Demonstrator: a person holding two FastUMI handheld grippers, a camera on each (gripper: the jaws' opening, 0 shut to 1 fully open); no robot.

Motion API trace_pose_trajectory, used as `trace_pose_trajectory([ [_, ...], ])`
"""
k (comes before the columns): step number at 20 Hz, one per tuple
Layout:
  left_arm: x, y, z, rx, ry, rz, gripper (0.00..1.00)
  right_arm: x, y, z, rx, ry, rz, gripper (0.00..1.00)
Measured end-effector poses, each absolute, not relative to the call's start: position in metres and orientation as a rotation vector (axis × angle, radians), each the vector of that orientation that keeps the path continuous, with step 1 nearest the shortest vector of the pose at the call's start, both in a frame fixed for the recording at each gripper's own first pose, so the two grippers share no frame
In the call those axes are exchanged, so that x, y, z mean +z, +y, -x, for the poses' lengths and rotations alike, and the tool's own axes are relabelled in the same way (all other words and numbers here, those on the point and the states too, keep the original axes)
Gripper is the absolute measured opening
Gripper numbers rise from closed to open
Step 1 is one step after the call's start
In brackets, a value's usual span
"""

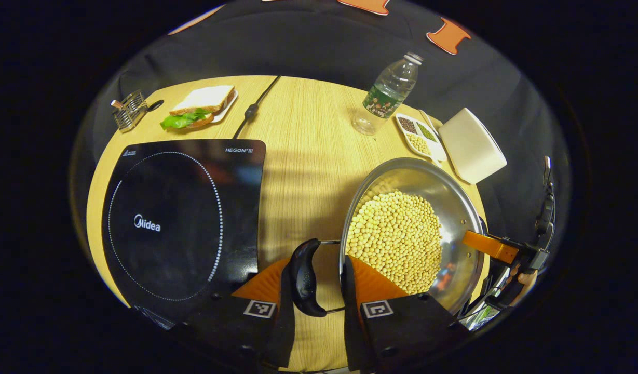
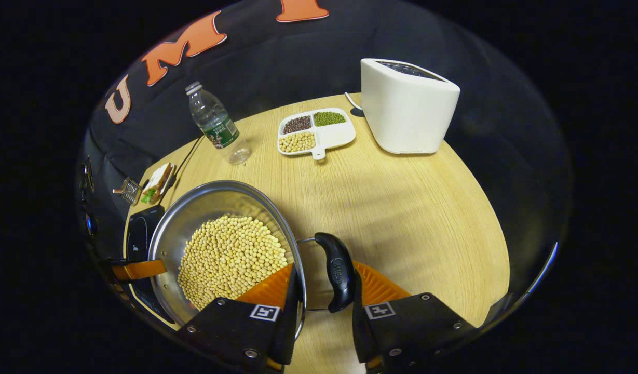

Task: First push the handle of the pot to place it horizontally, then grasp the pot with both hands and set it on the induction cooktop.

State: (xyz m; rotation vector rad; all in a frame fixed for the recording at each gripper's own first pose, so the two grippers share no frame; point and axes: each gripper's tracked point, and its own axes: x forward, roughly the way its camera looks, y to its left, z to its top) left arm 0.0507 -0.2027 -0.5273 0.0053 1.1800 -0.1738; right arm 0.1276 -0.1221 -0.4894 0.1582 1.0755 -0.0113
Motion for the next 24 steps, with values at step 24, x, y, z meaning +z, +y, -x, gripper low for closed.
trace_pose_trajectory([
  [24,-0.396,0.057,-0.099,-0.156,1.095,-0.035,0.46,-0.452,0.079,-0.136,0.061,1.012,-0.23,0.45],
])
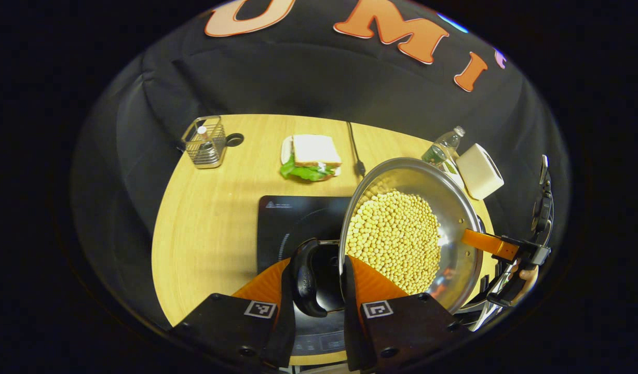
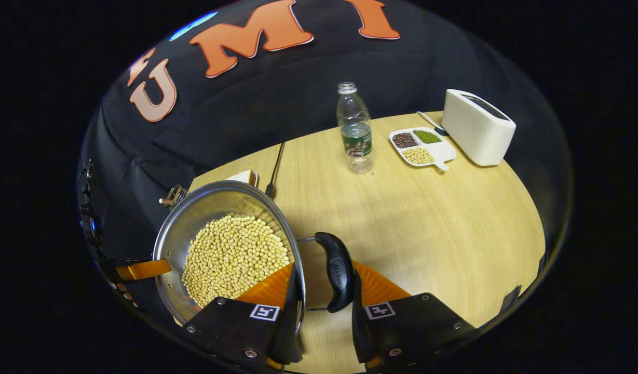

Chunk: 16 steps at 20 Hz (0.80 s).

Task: First push the handle of the pot to place it horizontally, then grasp the pot with both hands and set it on the induction cooktop.

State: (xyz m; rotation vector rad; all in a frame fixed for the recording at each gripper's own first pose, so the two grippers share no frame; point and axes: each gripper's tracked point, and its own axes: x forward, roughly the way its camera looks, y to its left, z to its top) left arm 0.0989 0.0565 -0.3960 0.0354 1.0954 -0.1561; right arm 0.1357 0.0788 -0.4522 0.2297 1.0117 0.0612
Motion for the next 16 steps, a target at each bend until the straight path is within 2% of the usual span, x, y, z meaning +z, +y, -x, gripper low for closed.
trace_pose_trajectory([
  [3,-0.401,0.083,-0.095,-0.135,1.115,-0.022,0.46,-0.462,0.106,-0.134,0.072,1.035,-0.224,0.45],
  [4,-0.404,0.089,-0.094,-0.13,1.122,-0.014,0.46,-0.464,0.112,-0.133,0.073,1.042,-0.221,0.41],
  [5,-0.406,0.094,-0.096,-0.126,1.128,-0.008,0.47,-0.467,0.117,-0.133,0.075,1.049,-0.219,0.45],
  [14,-0.421,0.112,-0.099,-0.119,1.151,-0.012,0.46,-0.483,0.136,-0.127,0.063,1.094,-0.22,0.46],
  [16,-0.42,0.112,-0.098,-0.112,1.16,-0.014,0.49,-0.485,0.138,-0.122,0.064,1.106,-0.224,0.49],
])
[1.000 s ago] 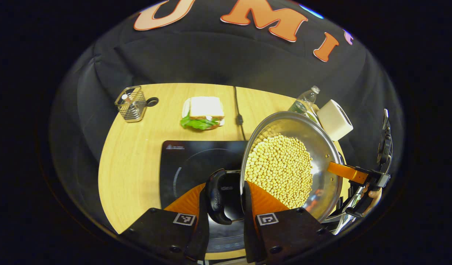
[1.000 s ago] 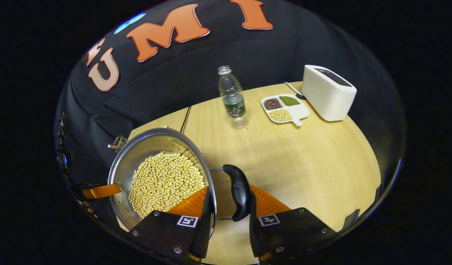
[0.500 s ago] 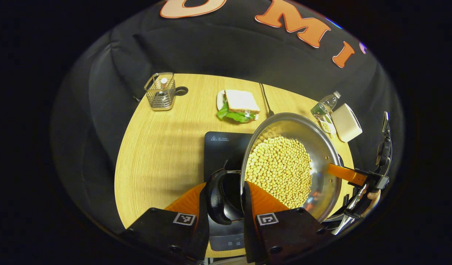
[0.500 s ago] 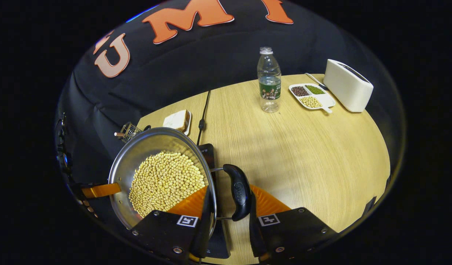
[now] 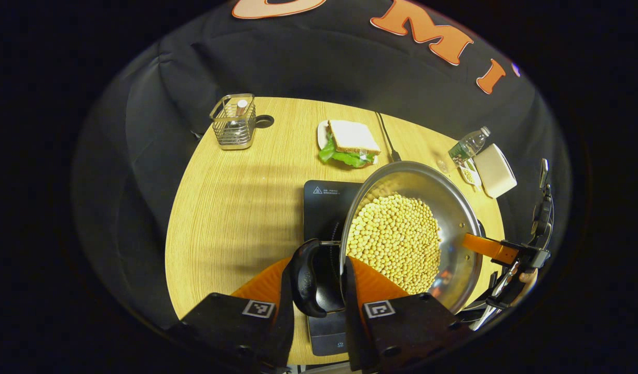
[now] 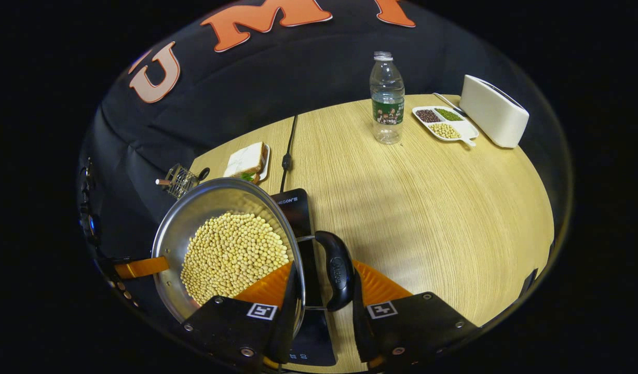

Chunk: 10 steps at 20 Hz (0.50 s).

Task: First push the handle of the pot to place it horizontally, then grasp the pot with both hands and set it on the induction cooktop.

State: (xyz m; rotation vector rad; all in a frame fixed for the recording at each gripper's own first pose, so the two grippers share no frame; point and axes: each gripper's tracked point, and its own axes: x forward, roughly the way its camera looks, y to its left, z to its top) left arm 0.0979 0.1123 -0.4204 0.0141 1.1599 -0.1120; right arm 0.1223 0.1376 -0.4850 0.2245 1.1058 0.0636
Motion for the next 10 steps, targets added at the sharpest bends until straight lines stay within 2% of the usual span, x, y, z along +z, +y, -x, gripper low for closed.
trace_pose_trajectory([
  [3,-0.423,0.115,-0.096,-0.092,1.156,-0.029,0.53,-0.483,0.138,-0.124,0.069,1.089,-0.217,0.52],
  [5,-0.422,0.114,-0.093,-0.069,1.135,-0.039,0.6,-0.472,0.143,-0.127,0.088,1.067,-0.257,0.58],
  [6,-0.419,0.114,-0.093,-0.063,1.119,-0.041,0.64,-0.462,0.141,-0.131,0.089,1.04,-0.265,0.63],
  [7,-0.413,0.114,-0.093,-0.056,1.099,-0.047,0.63,-0.454,0.135,-0.134,0.078,1.015,-0.255,0.69],
  [8,-0.402,0.116,-0.096,-0.051,1.073,-0.056,0.7,-0.444,0.128,-0.138,0.067,0.986,-0.236,0.82],
  [9,-0.39,0.121,-0.099,-0.041,1.042,-0.076,0.82,-0.429,0.122,-0.143,0.063,0.952,-0.225,0.89],
  [10,-0.374,0.123,-0.108,-0.033,1.007,-0.089,0.99,-0.412,0.117,-0.149,0.059,0.915,-0.221,0.95],
])
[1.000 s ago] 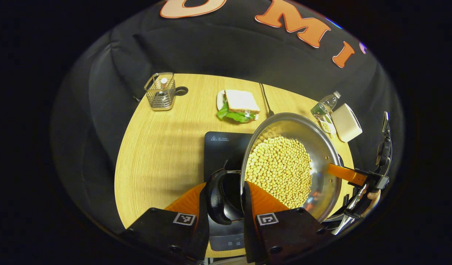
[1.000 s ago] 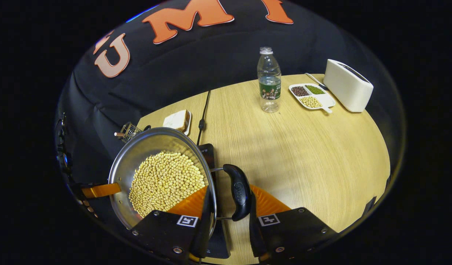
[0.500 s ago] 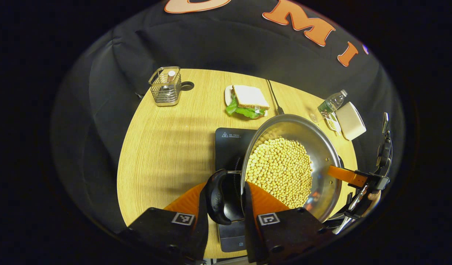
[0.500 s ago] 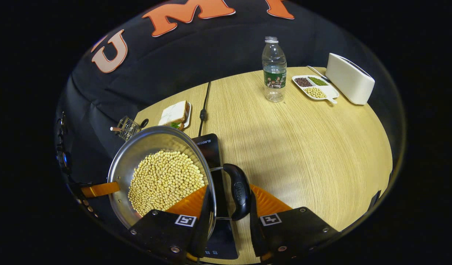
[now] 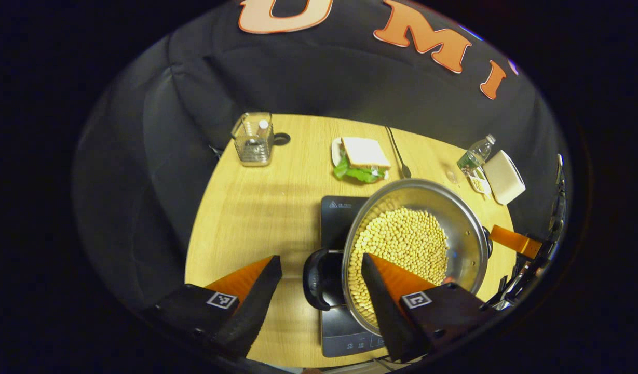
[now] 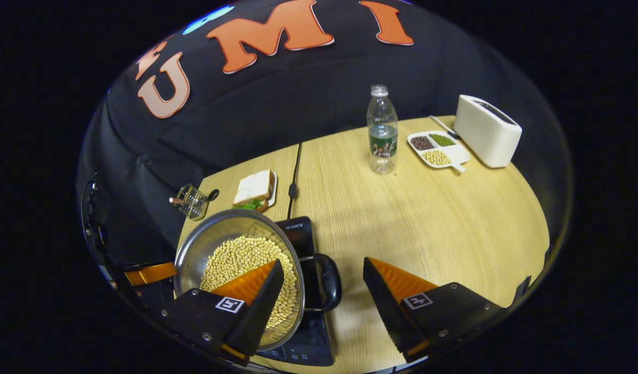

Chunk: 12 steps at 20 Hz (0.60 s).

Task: First push the handle of the pot to place it horizontally, then grasp the pot with both hands and set it on the induction cooktop.

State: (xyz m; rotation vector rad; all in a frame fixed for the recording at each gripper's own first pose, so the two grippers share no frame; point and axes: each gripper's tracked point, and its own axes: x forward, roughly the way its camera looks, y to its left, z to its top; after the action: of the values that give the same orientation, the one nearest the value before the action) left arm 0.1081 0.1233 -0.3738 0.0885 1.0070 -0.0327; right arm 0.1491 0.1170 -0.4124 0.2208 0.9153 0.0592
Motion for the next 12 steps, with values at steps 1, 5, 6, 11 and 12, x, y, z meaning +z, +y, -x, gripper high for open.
trace_pose_trajectory([
  [1,-0.358,0.123,-0.115,-0.026,0.965,-0.095,1.0,-0.392,0.113,-0.155,0.06,0.874,-0.223,0.95],
  [5,-0.257,0.109,-0.146,-0.025,0.752,-0.074,0.99,-0.291,0.093,-0.184,0.053,0.671,-0.215,0.95],
  [6,-0.228,0.105,-0.153,-0.032,0.689,-0.072,0.99,-0.261,0.084,-0.188,0.052,0.617,-0.196,0.95],
  [11,-0.07,0.086,-0.165,-0.042,0.374,-0.064,0.98,-0.124,0.069,-0.196,0.073,0.37,-0.152,0.95],
  [12,-0.038,0.084,-0.162,-0.043,0.313,-0.063,0.98,-0.099,0.064,-0.192,0.076,0.324,-0.142,0.95],
])
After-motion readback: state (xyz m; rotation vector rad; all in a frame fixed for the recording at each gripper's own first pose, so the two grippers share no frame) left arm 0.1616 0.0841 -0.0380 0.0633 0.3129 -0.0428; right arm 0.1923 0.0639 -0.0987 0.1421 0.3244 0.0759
